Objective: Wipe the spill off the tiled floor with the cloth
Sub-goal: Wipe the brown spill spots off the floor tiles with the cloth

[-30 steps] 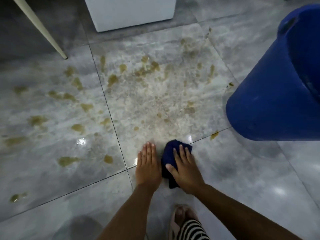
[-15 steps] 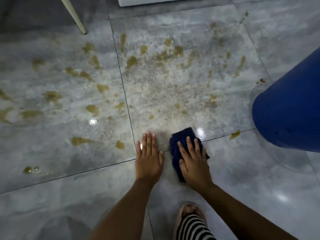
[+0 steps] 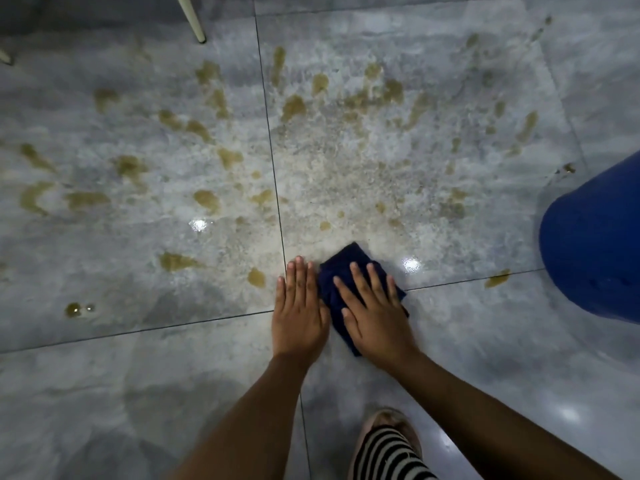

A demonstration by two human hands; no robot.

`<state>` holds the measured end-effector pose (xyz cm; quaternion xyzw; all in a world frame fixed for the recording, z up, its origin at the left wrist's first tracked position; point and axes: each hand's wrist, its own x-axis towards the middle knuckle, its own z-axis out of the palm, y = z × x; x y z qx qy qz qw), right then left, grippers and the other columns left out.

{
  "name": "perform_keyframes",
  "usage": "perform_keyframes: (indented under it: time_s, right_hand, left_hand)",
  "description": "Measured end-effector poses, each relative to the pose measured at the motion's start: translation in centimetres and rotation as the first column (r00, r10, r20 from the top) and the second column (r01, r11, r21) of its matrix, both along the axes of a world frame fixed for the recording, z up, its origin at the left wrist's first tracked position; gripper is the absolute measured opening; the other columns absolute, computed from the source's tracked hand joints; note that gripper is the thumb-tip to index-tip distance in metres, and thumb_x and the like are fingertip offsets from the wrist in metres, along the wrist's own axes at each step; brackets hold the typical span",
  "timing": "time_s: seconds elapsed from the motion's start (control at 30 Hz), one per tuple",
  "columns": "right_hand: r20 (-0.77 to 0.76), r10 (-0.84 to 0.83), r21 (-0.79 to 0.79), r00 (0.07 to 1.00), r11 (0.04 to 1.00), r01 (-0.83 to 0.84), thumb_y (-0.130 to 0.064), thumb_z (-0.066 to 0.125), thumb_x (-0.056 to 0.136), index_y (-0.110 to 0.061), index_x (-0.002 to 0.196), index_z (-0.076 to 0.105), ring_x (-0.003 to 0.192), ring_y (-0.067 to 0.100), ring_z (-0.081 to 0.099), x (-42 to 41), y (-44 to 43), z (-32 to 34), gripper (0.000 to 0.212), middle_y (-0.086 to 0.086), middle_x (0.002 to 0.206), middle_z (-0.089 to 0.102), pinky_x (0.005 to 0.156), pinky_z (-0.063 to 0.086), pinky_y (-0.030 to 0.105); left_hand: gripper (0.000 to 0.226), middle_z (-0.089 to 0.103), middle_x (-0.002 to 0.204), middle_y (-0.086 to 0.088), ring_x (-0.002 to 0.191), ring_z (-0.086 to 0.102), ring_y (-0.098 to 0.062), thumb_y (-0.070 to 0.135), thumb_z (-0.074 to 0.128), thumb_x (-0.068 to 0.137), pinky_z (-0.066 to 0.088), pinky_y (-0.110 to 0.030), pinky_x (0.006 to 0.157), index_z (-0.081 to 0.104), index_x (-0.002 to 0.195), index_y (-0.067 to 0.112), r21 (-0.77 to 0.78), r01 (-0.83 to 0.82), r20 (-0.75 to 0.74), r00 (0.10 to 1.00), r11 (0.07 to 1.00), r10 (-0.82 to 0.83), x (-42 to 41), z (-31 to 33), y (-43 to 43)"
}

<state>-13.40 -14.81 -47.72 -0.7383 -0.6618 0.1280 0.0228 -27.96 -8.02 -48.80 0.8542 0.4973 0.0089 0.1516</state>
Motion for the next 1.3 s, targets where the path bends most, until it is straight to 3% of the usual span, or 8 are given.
perform_keyframes:
  time_s: [0.1,0.2,0.33,0.6,0.83,1.0,1.2,1.3]
  right_hand:
    - [0.001,0.028,-0.009,1.0,1.0,-0.028,-0.038,0.029,0.098,-0.025,0.147,0.033,0.145,0.034,0.018,1.2,6.0,-0.2,0.052,0.009,0.157,0.025,0.116,0.015,0.055]
    - [0.01,-0.134,-0.043,0.991,0.99,0.134,-0.042,0.02,0.097,-0.025,0.149,0.029,0.146,0.035,0.016,4.7,8.8,-0.1,0.055,0.009,0.159,0.02,0.116,0.014,0.057]
    - [0.058,-0.331,0.003,0.942,0.943,0.332,-0.04,0.022,0.097,-0.022,0.149,0.032,0.145,0.037,0.018,6.0,4.2,-0.1,0.056,0.011,0.157,0.023,0.114,0.016,0.059]
    - [-0.014,-0.151,-0.006,0.988,0.988,0.151,-0.041,0.025,0.098,-0.026,0.151,0.024,0.147,0.033,0.013,2.2,9.7,-0.1,0.056,0.009,0.159,0.018,0.117,0.009,0.055]
    - [0.015,-0.417,-0.01,0.909,0.909,0.418,-0.042,0.022,0.097,-0.025,0.151,0.022,0.147,0.033,0.01,4.2,6.0,-0.8,0.058,0.01,0.16,0.016,0.117,0.01,0.056]
    - [0.005,-0.339,0.001,0.941,0.941,0.339,-0.044,0.023,0.097,-0.026,0.151,0.026,0.147,0.032,0.014,7.8,8.8,-0.3,0.057,0.008,0.159,0.019,0.116,0.01,0.055]
    - [0.05,-0.715,-0.016,0.697,0.697,0.717,-0.047,0.019,0.098,-0.021,0.152,0.023,0.146,0.035,0.011,14.7,3.3,-0.1,0.06,0.012,0.16,0.015,0.116,0.007,0.057]
    - [0.037,-0.704,-0.003,0.709,0.709,0.705,-0.044,0.022,0.098,-0.02,0.151,0.024,0.145,0.038,0.016,9.7,3.1,-0.5,0.059,0.015,0.158,0.02,0.114,0.009,0.057]
  left_hand:
    - [0.062,0.017,0.157,-0.02,0.147,0.012,-0.03,0.026,0.023,0.094,0.011,-0.044,0.116,0.018,0.149,-0.002,-0.006,-0.006,0.014,1.0,1.0,0.006,0.5,-0.1,0.3]
    - [0.063,0.011,0.159,-0.018,0.148,0.006,-0.029,0.026,0.023,0.094,0.007,-0.044,0.117,0.015,0.15,0.0,-0.049,-0.033,0.027,0.999,0.998,0.035,0.8,0.1,0.0]
    - [0.063,0.008,0.159,-0.017,0.148,0.004,-0.028,0.028,0.02,0.095,0.008,-0.045,0.117,0.012,0.151,0.0,-0.062,-0.039,0.002,0.999,0.997,0.039,0.6,0.3,-0.8]
    - [0.062,0.015,0.157,-0.02,0.147,0.01,-0.03,0.027,0.021,0.094,0.009,-0.045,0.117,0.019,0.149,-0.002,-0.012,-0.033,-0.033,0.999,0.999,0.032,1.8,0.7,1.4]
    - [0.063,0.007,0.158,-0.019,0.147,0.003,-0.029,0.03,0.016,0.095,0.003,-0.044,0.119,0.012,0.15,0.0,-0.003,0.058,-0.028,0.998,0.998,-0.058,4.6,0.7,4.4]
    - [0.062,0.022,0.155,-0.023,0.145,0.017,-0.033,0.028,0.024,0.094,0.011,-0.046,0.118,0.024,0.147,-0.003,0.035,0.168,0.029,0.985,0.985,-0.169,8.2,1.0,6.6]
    - [0.064,0.017,0.157,-0.019,0.147,0.013,-0.029,0.031,0.022,0.093,0.004,-0.043,0.119,0.019,0.149,0.001,-0.018,0.083,0.013,0.997,0.996,-0.082,9.9,0.5,7.9]
    - [0.064,0.011,0.159,-0.015,0.148,0.006,-0.025,0.033,0.021,0.094,0.001,-0.043,0.119,0.015,0.15,0.004,0.023,0.056,-0.022,0.998,0.998,-0.056,8.6,0.0,8.5]
